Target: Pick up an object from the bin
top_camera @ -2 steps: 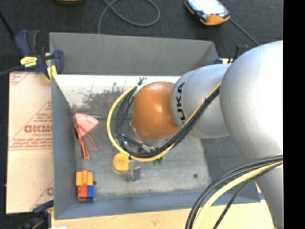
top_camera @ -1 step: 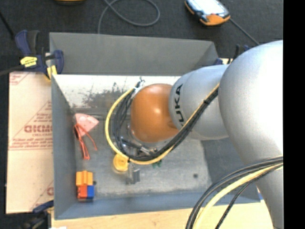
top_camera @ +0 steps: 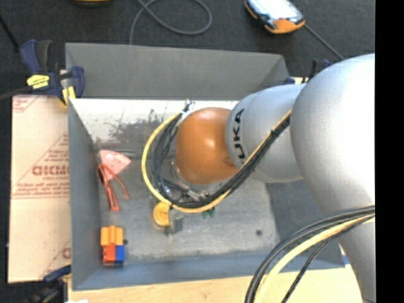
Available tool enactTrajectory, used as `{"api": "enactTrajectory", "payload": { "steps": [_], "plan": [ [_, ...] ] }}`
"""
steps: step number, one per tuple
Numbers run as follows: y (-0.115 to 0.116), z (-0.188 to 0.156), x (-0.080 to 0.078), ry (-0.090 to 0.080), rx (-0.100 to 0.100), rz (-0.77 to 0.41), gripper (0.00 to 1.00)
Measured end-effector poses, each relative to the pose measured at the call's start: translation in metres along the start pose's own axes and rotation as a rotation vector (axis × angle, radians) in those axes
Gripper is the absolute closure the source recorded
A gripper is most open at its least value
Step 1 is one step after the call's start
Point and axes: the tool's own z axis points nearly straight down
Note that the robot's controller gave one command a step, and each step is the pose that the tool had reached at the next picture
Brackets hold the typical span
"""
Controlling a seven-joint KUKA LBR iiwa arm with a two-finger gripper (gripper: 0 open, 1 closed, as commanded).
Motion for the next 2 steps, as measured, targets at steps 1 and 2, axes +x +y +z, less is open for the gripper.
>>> {"api": "enactTrajectory", "payload": {
  "steps": [1,2],
  "plan": [
    [0.0000,0.0000,0.0000,0.000,0.000,0.001,1.00],
    [0.0001,-0.0040,0.0010,0.005,0.000,0.002,1.00]
  ]
}}
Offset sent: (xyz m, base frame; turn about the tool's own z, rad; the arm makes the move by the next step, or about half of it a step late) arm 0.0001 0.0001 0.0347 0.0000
